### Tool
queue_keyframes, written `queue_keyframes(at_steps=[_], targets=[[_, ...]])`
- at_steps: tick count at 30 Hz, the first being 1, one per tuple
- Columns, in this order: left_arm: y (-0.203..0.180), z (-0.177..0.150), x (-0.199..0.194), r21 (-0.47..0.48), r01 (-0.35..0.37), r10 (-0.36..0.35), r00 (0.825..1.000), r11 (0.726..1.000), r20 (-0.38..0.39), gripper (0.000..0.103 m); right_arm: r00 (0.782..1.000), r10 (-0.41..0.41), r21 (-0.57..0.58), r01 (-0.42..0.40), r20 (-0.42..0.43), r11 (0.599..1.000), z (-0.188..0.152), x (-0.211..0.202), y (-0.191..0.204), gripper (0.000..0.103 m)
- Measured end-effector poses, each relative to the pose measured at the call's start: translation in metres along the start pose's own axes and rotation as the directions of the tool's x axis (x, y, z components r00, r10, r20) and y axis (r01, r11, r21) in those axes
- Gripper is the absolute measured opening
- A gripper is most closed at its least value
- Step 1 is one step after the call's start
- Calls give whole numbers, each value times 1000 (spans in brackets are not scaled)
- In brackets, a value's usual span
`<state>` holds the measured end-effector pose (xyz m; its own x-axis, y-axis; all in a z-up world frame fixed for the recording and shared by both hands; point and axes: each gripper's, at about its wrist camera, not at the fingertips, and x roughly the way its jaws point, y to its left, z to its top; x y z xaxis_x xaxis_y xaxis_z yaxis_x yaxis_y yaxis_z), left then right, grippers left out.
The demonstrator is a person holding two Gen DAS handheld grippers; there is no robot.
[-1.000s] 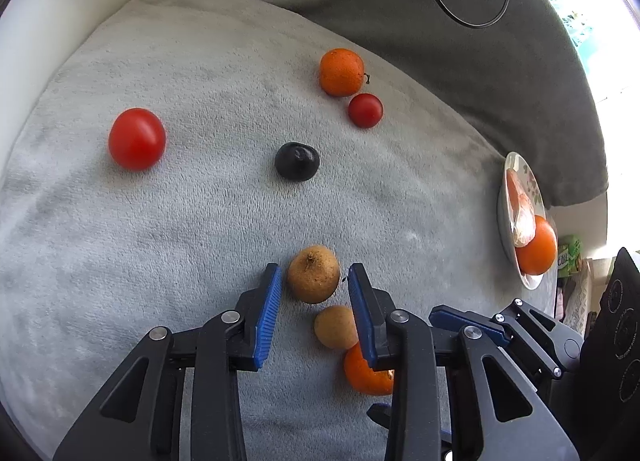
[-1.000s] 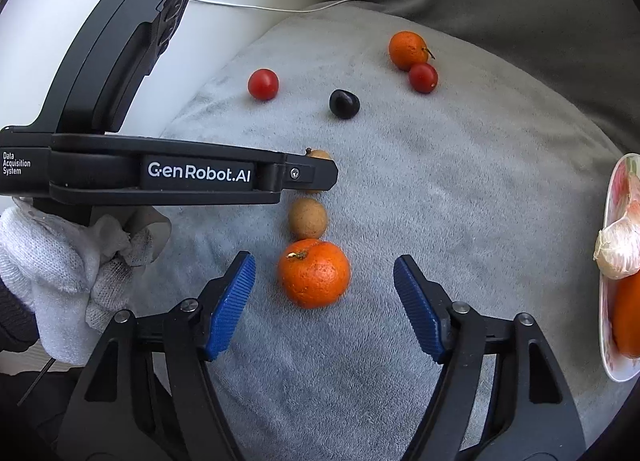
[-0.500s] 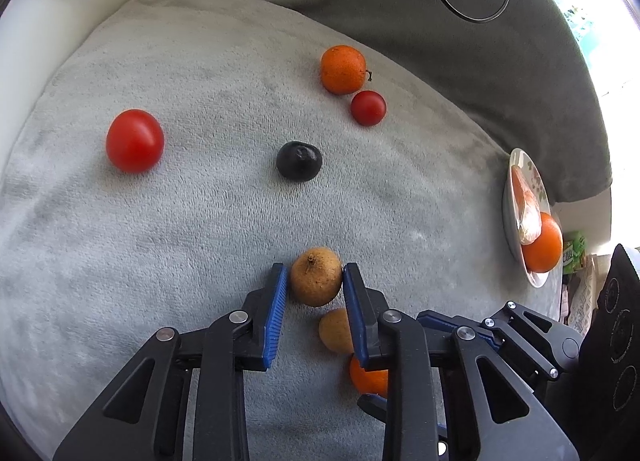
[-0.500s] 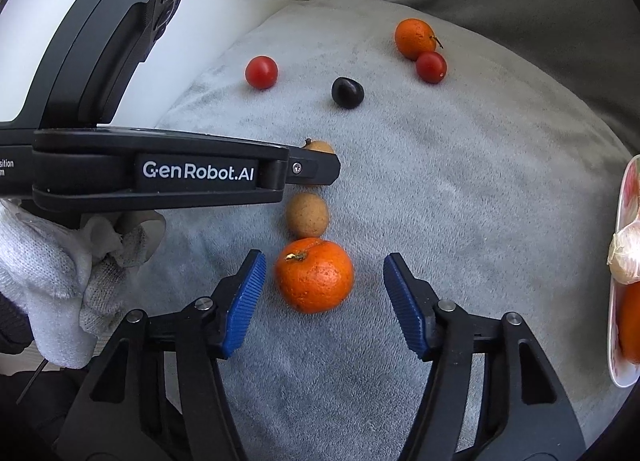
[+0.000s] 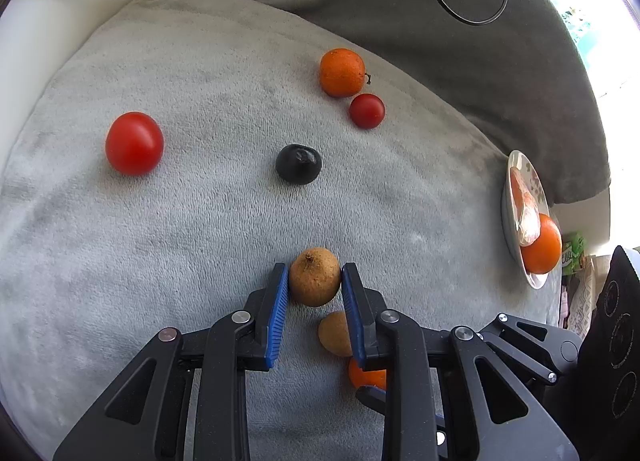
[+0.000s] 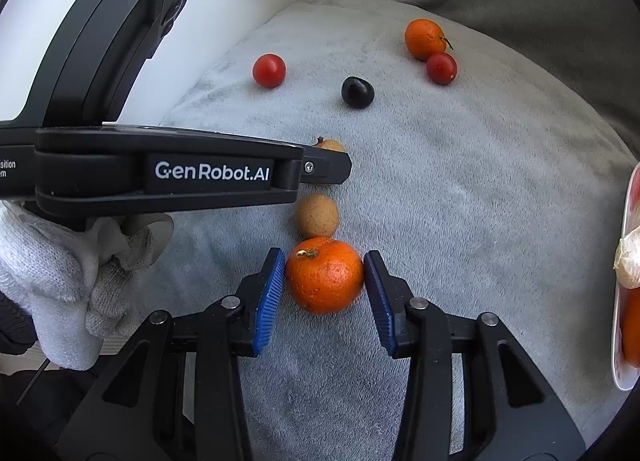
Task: Organize fruits
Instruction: 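Close the left gripper on the brown fruit while the right closes around the mandarin, then carry the brown fruit and mandarin over the white floral plate with both grippers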
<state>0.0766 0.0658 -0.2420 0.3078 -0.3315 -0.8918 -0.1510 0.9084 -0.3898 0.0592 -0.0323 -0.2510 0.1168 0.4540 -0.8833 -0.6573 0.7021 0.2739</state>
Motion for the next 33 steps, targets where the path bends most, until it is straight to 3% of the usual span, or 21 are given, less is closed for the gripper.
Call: queue_keyframes(at_steps=[12,33], targets=[[-3,1,-15,2,-4,4,999,1000,34,25,999,-16,11,15,38,1000,-6,-25,-8,42],[-40,14,-35,95,26,-35,996,995,85,25,990,-68,114,55,122,992,-25,-83,-46,42]])
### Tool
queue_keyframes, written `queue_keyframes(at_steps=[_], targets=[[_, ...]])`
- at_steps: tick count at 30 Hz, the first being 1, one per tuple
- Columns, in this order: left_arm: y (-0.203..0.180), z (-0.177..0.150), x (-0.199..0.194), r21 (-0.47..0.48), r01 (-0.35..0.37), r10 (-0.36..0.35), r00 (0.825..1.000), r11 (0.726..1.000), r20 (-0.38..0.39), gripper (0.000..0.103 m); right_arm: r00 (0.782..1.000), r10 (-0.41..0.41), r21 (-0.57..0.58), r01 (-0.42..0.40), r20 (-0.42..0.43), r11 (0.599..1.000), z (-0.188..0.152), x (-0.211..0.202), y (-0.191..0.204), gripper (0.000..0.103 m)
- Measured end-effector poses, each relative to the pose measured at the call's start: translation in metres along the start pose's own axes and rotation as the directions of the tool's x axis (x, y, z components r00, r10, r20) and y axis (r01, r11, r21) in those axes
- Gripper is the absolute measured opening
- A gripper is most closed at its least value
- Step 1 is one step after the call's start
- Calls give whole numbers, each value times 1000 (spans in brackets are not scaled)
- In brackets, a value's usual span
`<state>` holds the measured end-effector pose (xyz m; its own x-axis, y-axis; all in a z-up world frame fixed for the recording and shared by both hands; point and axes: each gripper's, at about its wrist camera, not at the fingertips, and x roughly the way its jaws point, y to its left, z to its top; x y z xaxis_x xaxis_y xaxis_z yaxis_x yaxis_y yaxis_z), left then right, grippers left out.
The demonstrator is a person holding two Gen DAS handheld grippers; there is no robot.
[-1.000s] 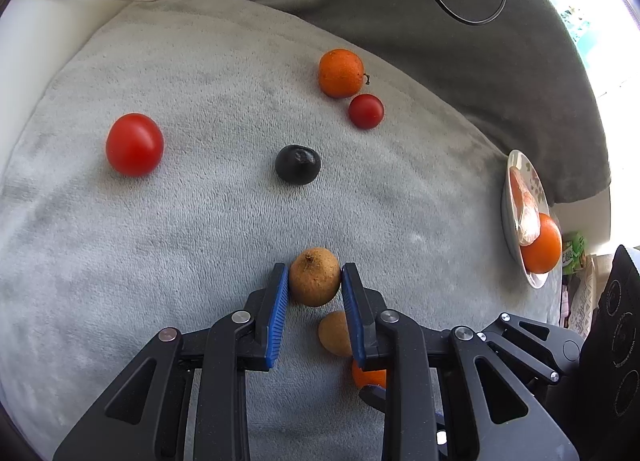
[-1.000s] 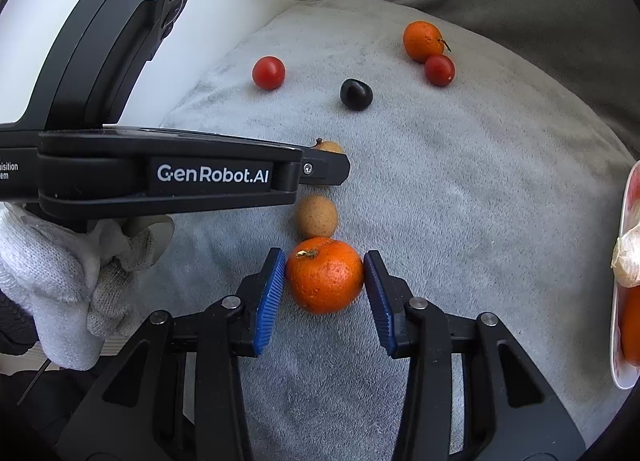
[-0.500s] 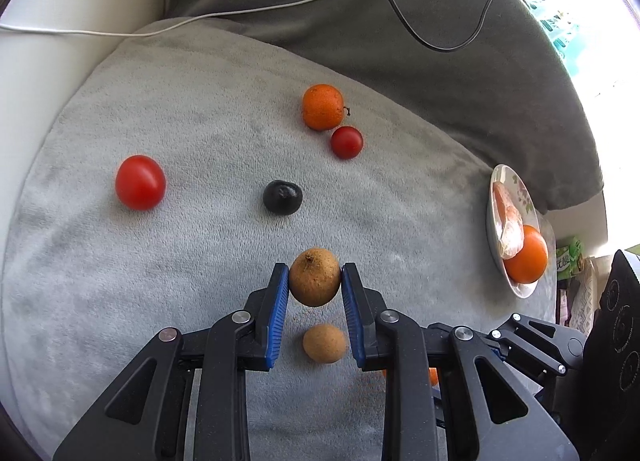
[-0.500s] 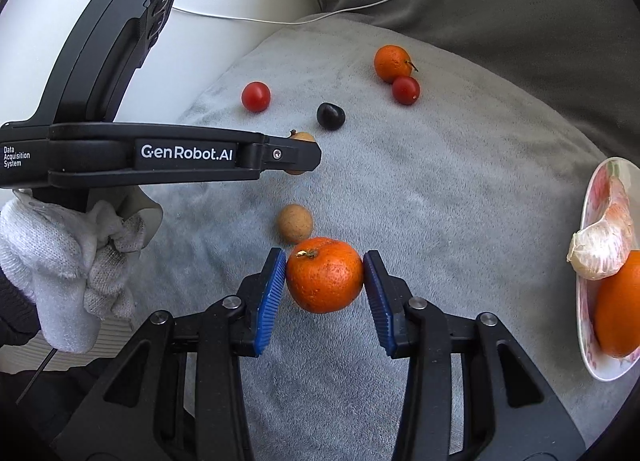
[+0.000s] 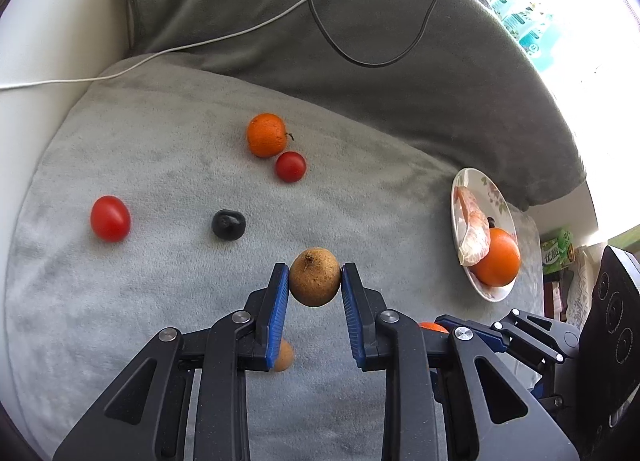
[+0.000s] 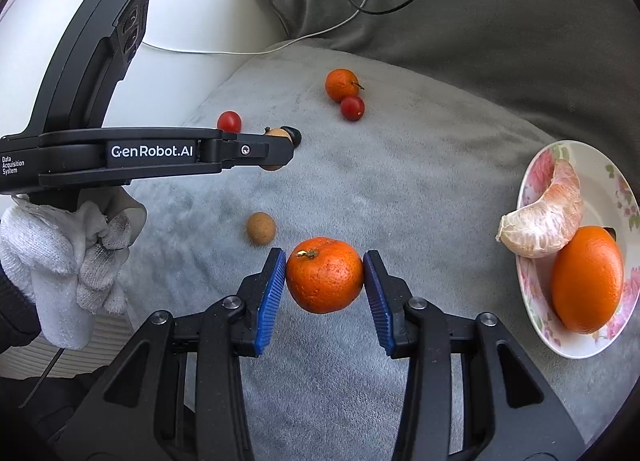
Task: Organize fruits
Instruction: 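Carry the brown fruit and mandarin over the white floral plate with both grippers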
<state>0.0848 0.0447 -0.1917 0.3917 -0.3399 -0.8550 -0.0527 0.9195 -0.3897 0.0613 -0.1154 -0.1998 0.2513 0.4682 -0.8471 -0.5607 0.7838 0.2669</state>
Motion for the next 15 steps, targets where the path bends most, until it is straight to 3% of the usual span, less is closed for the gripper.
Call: queue_keyframes(at_steps=[15], targets=[[-48,6,7,89,43,-42,999,995,-14,25,996,-71,109,65,56,992,-15,-41,-48,42]])
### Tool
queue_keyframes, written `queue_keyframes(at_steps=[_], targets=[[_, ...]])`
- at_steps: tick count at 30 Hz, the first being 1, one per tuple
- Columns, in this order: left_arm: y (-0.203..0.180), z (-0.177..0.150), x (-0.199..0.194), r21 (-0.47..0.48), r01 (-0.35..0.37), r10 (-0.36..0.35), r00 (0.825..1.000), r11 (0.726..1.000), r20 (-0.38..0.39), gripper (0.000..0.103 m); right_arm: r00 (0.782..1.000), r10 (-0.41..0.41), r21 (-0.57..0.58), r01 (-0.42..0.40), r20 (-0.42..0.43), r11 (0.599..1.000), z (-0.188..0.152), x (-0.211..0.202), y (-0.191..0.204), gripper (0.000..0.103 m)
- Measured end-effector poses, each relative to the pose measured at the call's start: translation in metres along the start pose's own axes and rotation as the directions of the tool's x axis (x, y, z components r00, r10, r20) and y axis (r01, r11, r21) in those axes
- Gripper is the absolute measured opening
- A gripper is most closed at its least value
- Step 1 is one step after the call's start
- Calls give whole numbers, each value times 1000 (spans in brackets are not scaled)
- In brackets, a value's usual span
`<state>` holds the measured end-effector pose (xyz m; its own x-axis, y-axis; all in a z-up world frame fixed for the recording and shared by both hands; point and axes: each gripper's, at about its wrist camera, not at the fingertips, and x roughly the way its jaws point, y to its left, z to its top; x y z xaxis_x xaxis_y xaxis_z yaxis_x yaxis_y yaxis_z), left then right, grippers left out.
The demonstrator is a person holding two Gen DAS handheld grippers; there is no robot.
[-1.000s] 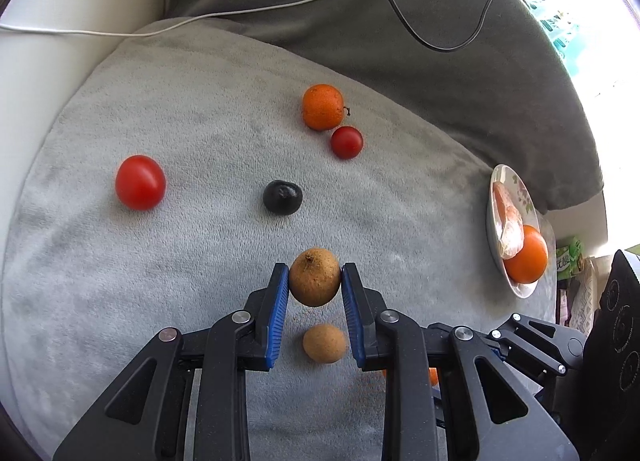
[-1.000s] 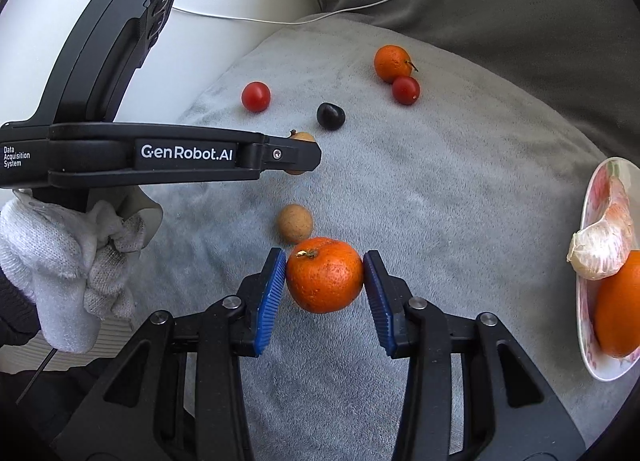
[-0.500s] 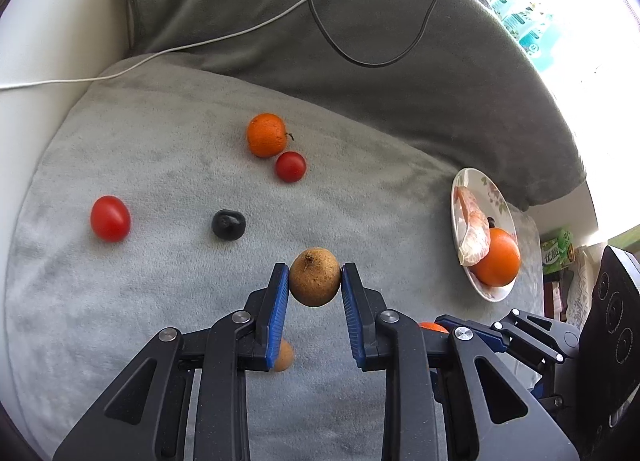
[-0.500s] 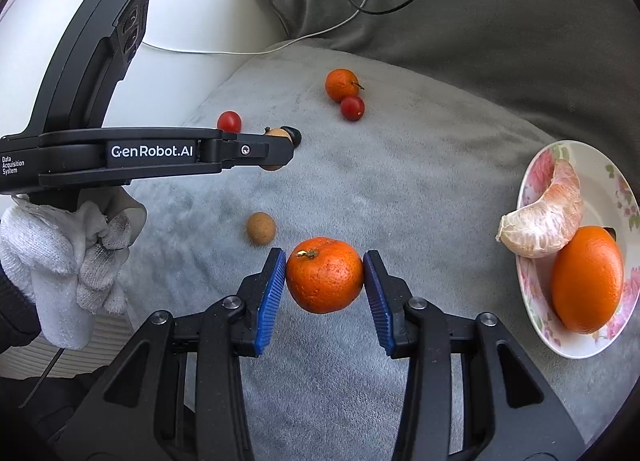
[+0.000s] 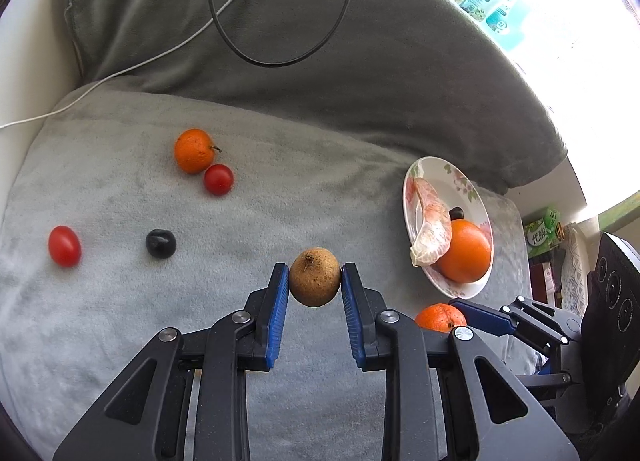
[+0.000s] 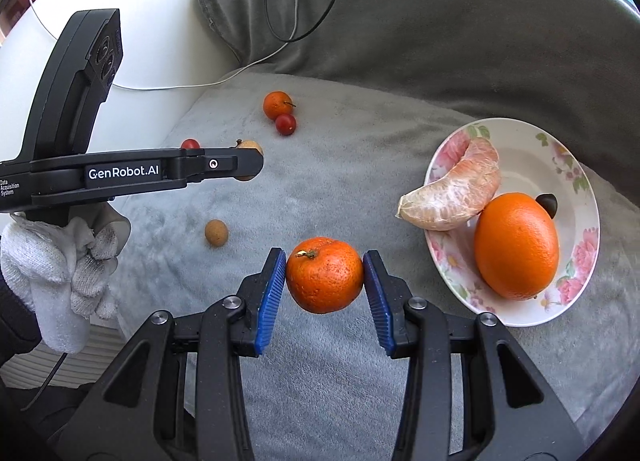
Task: Organize fruits
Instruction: 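Carry the brown fruit and mandarin over the white floral plate with both grippers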
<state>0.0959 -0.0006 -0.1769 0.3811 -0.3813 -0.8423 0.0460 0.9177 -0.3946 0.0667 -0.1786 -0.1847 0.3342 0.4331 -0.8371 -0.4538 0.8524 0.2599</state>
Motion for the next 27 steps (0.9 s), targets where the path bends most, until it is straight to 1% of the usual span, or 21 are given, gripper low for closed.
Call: queue_keyframes(at_steps=[16,27], targets=[[-51,9,20,86,62,-59,998,994,-30,25,992,-100,149,88,80,985,-8,-47,-62,42],[-86,23,38,147,87,-80,995,985,-53,25,984,-146,224,121,99,967,-12,-61,-98,42]])
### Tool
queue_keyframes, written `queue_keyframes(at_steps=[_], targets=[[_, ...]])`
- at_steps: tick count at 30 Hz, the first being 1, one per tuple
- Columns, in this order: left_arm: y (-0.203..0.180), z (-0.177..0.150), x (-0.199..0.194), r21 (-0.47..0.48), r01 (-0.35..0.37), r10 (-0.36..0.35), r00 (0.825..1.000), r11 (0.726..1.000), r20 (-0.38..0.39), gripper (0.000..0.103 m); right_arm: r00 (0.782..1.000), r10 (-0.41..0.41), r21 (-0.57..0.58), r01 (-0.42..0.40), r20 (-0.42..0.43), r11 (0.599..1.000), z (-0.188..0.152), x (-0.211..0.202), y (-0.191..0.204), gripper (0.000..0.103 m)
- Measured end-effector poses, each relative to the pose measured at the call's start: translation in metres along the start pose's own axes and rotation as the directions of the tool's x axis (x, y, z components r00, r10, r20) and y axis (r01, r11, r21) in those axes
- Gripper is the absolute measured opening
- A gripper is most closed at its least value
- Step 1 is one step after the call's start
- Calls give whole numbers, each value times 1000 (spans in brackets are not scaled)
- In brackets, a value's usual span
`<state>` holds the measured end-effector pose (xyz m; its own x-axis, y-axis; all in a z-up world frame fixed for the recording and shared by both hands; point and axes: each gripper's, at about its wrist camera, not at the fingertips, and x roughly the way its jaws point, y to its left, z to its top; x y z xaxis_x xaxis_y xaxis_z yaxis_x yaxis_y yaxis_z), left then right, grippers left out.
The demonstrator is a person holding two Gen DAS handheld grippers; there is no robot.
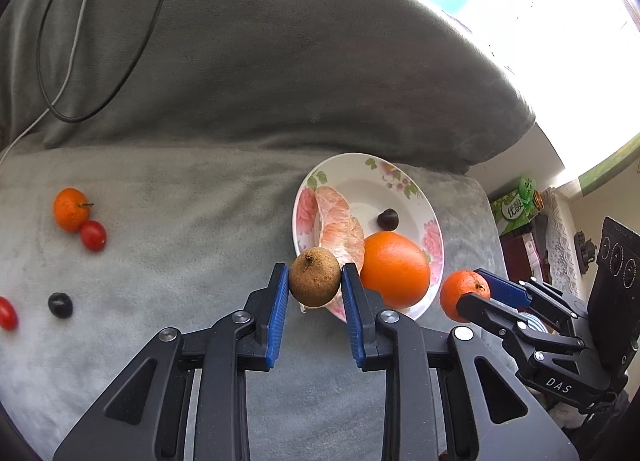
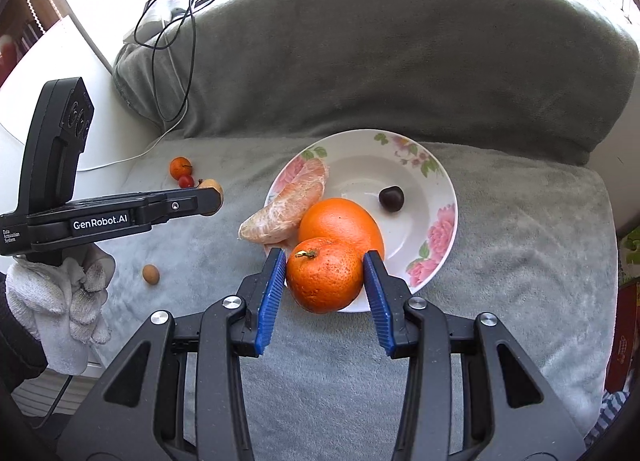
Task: Organize fruits
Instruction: 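Carry the brown fruit and mandarin over the white floral plate with both grippers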
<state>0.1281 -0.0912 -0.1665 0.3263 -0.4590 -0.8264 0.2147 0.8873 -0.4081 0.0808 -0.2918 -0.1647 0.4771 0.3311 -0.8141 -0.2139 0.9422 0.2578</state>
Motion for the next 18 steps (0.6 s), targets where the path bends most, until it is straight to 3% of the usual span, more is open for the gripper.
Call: queue_keyframes(at_steps=[18], targets=[[-34,26,35,39,10,-10,1000,999,-17,25,1000,5,26,-5,-2,1000,11,12,-34,42]])
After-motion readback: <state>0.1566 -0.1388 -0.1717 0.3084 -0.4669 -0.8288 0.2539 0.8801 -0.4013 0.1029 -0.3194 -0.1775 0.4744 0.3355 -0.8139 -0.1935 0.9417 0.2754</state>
